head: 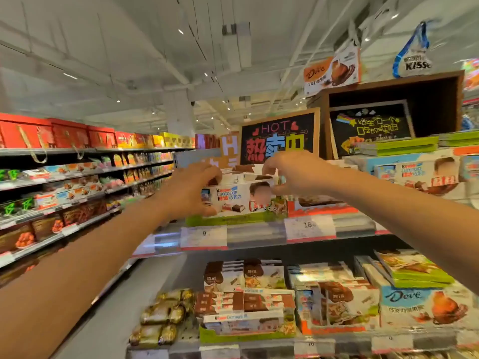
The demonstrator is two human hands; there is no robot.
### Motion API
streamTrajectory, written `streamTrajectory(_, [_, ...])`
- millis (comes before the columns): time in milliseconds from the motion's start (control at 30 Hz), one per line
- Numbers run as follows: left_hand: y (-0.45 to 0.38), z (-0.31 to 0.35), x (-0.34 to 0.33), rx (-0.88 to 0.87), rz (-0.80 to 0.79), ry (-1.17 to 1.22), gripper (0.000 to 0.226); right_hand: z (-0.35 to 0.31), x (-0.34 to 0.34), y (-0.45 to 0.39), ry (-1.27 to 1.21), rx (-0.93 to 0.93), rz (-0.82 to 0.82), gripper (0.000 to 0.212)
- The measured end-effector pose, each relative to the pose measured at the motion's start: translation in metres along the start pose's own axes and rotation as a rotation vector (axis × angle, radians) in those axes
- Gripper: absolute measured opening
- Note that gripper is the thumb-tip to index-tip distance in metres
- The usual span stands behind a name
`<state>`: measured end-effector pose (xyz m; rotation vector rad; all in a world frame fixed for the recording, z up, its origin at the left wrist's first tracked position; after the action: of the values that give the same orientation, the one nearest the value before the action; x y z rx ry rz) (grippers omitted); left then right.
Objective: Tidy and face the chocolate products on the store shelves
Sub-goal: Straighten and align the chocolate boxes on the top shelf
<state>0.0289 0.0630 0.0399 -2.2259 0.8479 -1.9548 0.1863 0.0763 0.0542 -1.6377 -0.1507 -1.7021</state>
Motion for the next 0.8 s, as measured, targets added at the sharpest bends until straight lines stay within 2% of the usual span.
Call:
streamTrajectory(100, [-0.002,-0.009,-0.001,-0.046,0.036,0.076,0.078,0.002,-0.013,-0.018,-0.035,-0.051,-0.118,0.033])
streamTrajectory(200, [-0.008,-0.014,-0.001,-0.070,0.027,0.072,0.072,0.005,-0.023,-0.031,-0.086,-0.059,-0.187,0.025])
streamTrajectory(300, [-0.014,-0.025,-0.001,-0.093,0.007,0.191,0.069,0.008,-0.025,-0.039,-0.145,-0.002,-0.201,0.015])
streamTrajectory(433, [-0.019,-0.033,-0.004,-0.126,-0.039,0.332,0.057,0.013,-0.014,-0.041,-0.402,0.009,-0.129,0.010])
streamTrajectory(567, [-0.021,-0.037,-0.007,-0.170,-0.068,0.435,0.046,0.022,0.015,-0.037,-0.543,0.047,0.002,0.013])
streamTrajectory(633, [-0.023,-0.041,-0.008,-0.151,-0.071,0.462,0.043,0.034,0.034,-0.033,-0.593,0.052,0.075,0.006])
streamTrajectory(700, [-0.025,-0.042,-0.006,-0.088,-0.076,0.443,0.040,0.048,0.051,-0.028,-0.597,0.039,0.121,0.013])
streamTrajectory(800, [-0.032,-0.028,0.000,-0.055,-0.003,0.212,0.068,0.067,0.068,-0.020,-0.559,0.015,0.146,0.019])
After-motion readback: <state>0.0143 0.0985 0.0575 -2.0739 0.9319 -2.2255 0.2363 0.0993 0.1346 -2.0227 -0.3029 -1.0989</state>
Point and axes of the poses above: each hand's wrist, its own y-axis away from the middle knuckle, its own x-axis out of the back of the hand, z = x × y, the point moved 8 cm from there along -y, towards the middle knuckle, and after that the axes turned 7 degrees about -z, right-handed, at the moved point
